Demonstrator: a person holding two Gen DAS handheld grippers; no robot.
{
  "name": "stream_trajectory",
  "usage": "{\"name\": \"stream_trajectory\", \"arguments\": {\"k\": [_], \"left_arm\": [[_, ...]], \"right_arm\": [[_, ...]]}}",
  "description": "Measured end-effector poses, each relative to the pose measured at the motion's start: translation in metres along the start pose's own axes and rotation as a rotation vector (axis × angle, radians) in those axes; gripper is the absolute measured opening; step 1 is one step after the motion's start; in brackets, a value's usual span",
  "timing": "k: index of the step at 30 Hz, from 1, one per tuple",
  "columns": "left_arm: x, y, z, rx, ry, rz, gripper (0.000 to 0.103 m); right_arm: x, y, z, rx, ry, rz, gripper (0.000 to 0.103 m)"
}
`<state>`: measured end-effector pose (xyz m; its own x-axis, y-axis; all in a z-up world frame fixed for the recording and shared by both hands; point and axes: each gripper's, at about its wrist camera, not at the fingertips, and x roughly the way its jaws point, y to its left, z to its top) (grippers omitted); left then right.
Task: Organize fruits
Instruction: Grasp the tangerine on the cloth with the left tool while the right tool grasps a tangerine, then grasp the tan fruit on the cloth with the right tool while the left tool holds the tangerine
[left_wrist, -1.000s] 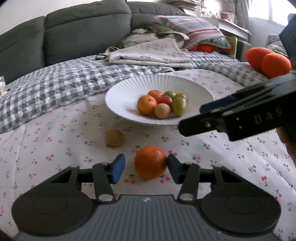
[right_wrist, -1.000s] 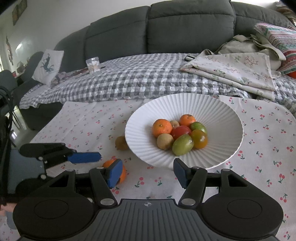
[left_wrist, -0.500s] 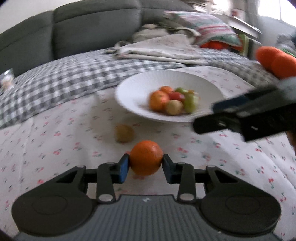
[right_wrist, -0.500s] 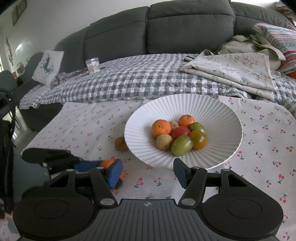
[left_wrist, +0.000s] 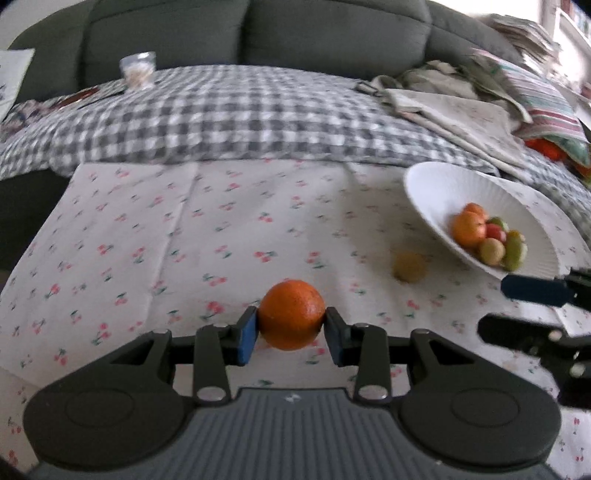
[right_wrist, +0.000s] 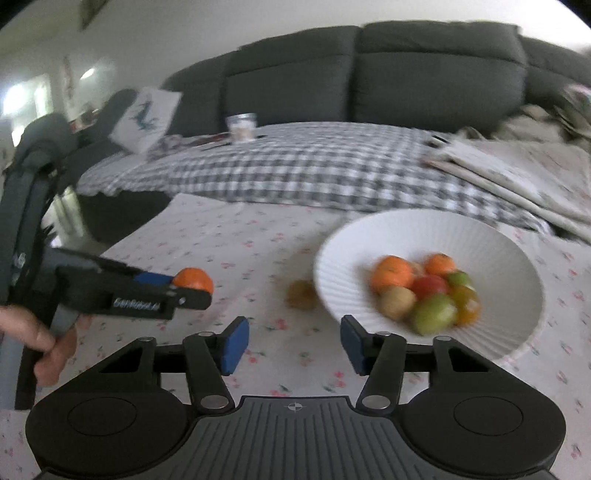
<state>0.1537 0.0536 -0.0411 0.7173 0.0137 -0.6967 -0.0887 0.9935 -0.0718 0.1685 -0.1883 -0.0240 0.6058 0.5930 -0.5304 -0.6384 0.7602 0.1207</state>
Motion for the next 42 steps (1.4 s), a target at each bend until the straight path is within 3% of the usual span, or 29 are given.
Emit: {"name": "stream_trajectory", "arguments": {"k": [7,11,13,15,19,21,24,28,34,38,42], "left_arm": [[0.001,0.012,0.003,-0.052,0.002,-0.012,0.037],[0.002,0.018,0.006,-0.067,-0.006,-0.009,0.037],[0.004,0.021,0.007,-0.083,-0.001,-0.010,0.037],[0.006,0.024,0.008,-0.094,-0.001,-0.006,0.037],[0.008,0.029,0.010,-0.115,-0.006,-0.009,0.037],[0.008,0.033,0.012,-0.128,-0.015,-0.009,0.037],[0.008,0.037,0.015,-0.141,-0.027,-0.004,0.037],[0.006,0.044,0.019,-0.162,-0.043,-0.001,0.037],[0.003,0.057,0.019,-0.199,-0.053,0.008,0.037],[0.001,0.063,0.019,-0.216,-0.058,0.010,0.037],[0.000,0.064,0.020,-0.229,-0.062,0.007,0.037]], "right_arm": [[0.035,0.024,0.002,-0.064,0.008,0.035,0.049],[0.053,0.027,-0.004,-0.074,0.029,-0.002,0.049],[0.059,0.027,-0.007,-0.069,0.016,-0.023,0.042],[0.063,0.031,-0.007,-0.073,-0.005,-0.044,0.042],[0.074,0.048,-0.005,-0.097,-0.027,-0.163,0.044],[0.078,0.063,-0.006,-0.179,-0.051,-0.252,0.046],[0.084,0.075,-0.005,-0.230,-0.059,-0.308,0.046],[0.101,0.069,-0.002,-0.124,-0.002,-0.386,0.051],[0.111,0.068,0.010,0.061,-0.028,-0.480,0.051],[0.118,0.063,0.010,0.118,-0.014,-0.491,0.022],[0.109,0.056,0.006,0.155,-0.031,-0.435,0.024]]}}
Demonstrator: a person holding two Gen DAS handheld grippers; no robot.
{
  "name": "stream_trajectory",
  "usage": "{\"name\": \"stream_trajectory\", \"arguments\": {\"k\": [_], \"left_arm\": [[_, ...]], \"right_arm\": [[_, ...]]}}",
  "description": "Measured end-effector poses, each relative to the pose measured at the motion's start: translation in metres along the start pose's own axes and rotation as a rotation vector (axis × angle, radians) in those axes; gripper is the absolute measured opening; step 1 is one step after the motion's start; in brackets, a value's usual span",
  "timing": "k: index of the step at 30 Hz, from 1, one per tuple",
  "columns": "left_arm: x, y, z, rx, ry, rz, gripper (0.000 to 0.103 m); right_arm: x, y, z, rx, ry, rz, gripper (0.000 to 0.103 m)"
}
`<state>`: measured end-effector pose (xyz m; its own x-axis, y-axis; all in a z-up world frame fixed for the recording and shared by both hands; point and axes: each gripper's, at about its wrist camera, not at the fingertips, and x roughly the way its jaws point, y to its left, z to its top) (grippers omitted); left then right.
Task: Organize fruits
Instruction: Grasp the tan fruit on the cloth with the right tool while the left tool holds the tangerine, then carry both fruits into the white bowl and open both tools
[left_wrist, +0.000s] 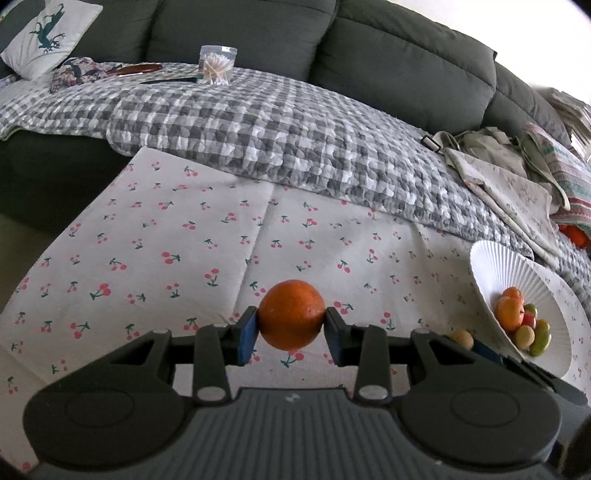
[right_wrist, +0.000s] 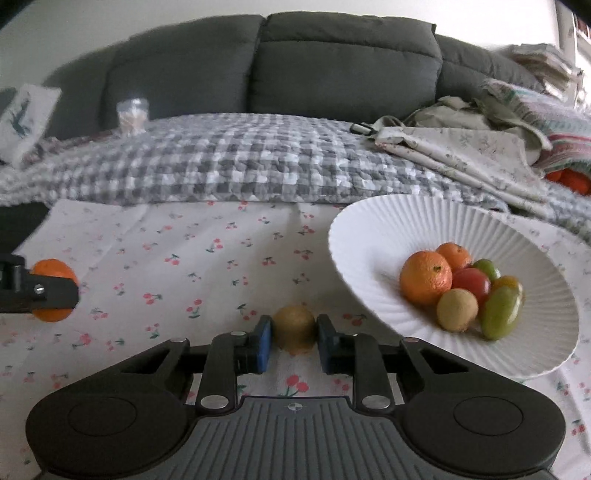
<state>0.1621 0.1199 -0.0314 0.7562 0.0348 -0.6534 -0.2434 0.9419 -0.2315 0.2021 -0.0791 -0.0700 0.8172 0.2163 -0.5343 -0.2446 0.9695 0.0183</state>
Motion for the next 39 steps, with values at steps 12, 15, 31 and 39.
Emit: {"name": "stream_trajectory", "arguments": {"k": [12,15,31,39], "left_arm": [[-0.011,-0.018,0.005,0.009,-0.012,-0.020,0.037],[-0.016,-0.025,0.006,0.016,-0.018,-0.027,0.037],[-0.036,-0.101,0.001,0.051,-0.014,-0.144,0.037],[-0.021,-0.162,-0.011,0.080,0.028,-0.275,0.037]], "right_arm": [[-0.036,-0.029,0.000,0.033,-0.005,0.198,0.024],[-0.047,-0.041,0.009,0.015,0.002,0.217,0.024],[-0.091,-0.133,0.041,0.062,0.043,0.254,0.024],[-0.099,-0.181,0.066,0.173,-0.019,0.232,0.024]]}}
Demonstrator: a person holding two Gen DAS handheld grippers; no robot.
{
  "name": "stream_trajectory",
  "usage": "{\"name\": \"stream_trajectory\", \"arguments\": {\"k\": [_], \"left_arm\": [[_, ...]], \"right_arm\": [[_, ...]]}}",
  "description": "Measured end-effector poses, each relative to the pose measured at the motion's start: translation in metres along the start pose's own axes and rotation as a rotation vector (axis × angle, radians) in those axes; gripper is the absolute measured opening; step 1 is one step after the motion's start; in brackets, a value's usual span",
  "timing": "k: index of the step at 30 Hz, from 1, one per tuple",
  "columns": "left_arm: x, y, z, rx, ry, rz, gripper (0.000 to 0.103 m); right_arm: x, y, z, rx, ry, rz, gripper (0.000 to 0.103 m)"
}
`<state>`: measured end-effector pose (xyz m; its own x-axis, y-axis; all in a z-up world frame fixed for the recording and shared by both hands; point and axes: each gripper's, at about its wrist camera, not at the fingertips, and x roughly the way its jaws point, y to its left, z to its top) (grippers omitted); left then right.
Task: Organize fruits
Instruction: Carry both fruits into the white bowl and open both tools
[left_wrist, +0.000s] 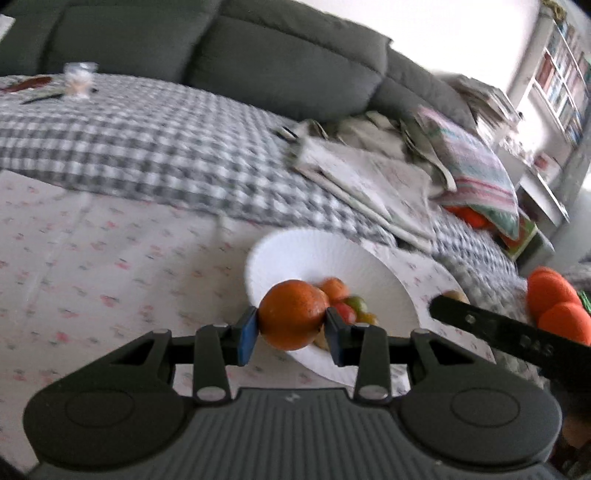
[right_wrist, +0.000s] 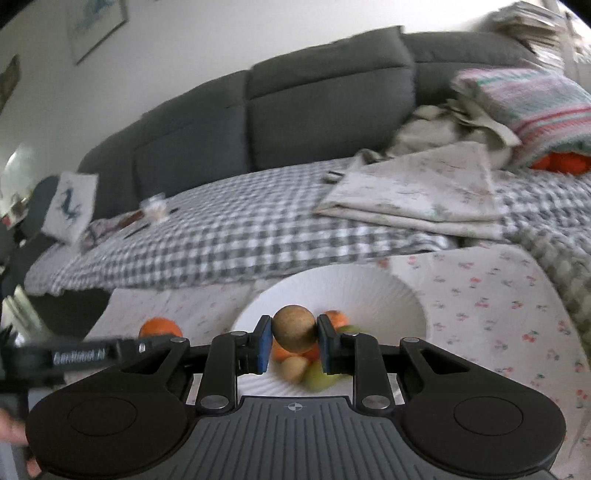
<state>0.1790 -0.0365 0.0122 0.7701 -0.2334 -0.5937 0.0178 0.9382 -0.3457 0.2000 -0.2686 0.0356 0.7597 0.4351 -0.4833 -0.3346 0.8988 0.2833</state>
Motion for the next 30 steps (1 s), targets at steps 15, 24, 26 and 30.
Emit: {"name": "stream_trajectory", "arguments": {"k": [15,24,26,30], "left_arm": [[0.052,-0.054,-0.025,0.221,0.048,0.058,0.037],[0.057,-0.061,-0.031,0.293,0.042,0.068,0.037],[0.058,-0.062,-0.032,0.304,0.042,0.070,0.038],[0.058,-0.064,-0.033,0.320,0.040,0.074,0.038]], "right_arm": [[0.039,-0.048,-0.012,0.086,0.124,-0.069,0.024],[0.047,-0.049,-0.019,0.074,0.163,-0.081,0.024],[0.048,-0.048,-0.019,0.068,0.167,-0.086,0.025],[0.050,-0.045,-0.021,0.056,0.175,-0.088,0.027]]}}
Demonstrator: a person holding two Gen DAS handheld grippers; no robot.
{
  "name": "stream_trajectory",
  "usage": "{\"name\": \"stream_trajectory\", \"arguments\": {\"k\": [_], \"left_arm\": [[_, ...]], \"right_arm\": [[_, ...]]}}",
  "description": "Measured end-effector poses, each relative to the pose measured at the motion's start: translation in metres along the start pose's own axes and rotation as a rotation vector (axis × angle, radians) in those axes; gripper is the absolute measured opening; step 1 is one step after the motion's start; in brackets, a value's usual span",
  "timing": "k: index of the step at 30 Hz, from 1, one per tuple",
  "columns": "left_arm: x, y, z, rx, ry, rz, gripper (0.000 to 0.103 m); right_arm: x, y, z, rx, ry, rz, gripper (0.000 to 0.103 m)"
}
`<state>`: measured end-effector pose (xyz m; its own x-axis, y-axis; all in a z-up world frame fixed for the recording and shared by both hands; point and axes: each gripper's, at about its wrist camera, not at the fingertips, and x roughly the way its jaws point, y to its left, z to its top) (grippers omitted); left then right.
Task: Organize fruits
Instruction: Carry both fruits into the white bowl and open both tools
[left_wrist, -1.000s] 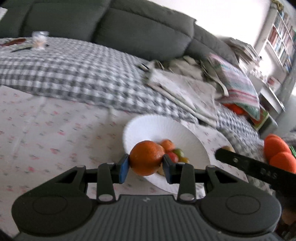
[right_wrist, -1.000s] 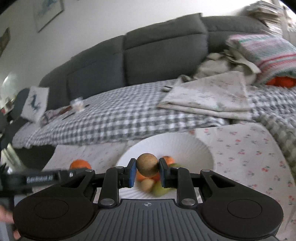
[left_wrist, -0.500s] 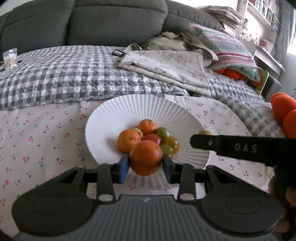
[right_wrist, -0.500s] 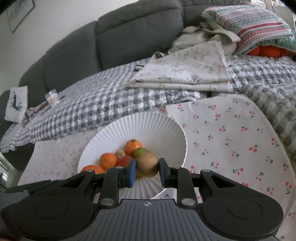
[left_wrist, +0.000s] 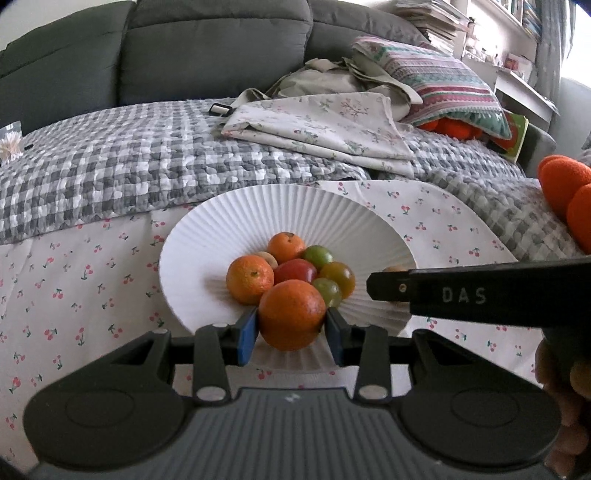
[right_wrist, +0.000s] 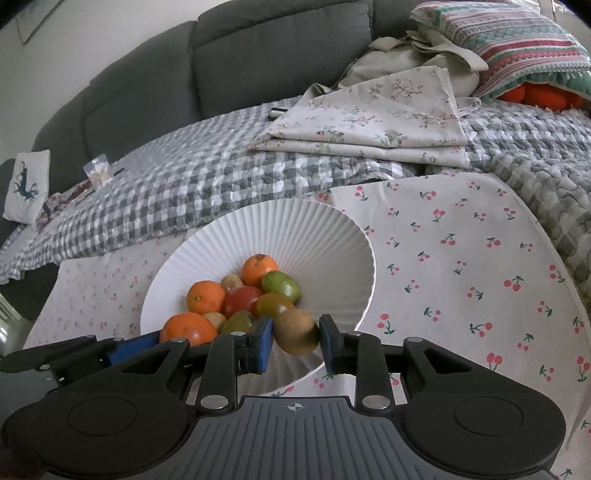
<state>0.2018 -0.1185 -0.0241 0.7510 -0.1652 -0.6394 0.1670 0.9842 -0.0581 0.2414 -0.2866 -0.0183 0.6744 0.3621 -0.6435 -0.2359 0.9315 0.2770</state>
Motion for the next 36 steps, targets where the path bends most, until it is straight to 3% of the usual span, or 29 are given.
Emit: {"name": "stream_trajectory", "arguments": {"k": [5,9,15,22,36], "left_arm": [[0.001,0.000,0.000,0.006,-0.001,0.002,0.039],[-0.003,0.001,0.001,0.000,-0.020,0.018,0.047],[-0.012,0.013,0.006,-0.052,-0.048,0.020,0.050],[-0.025,0.037,0.012,-0.159,-0.078,0.032,0.048],[-0.053,0.046,0.004,-0.221,-0.098,0.034,0.048]], "right_arm": [[0.002,0.001,0.000,-0.007,0.004,-0.014,0.029],[0.000,0.000,0.001,0.002,-0.006,-0.016,0.029],[-0.003,-0.003,0.003,0.016,-0.015,-0.022,0.029],[-0.013,-0.008,0.008,0.051,-0.038,-0.022,0.029],[-0.038,0.002,0.004,0.059,-0.062,-0.002,0.029]]}}
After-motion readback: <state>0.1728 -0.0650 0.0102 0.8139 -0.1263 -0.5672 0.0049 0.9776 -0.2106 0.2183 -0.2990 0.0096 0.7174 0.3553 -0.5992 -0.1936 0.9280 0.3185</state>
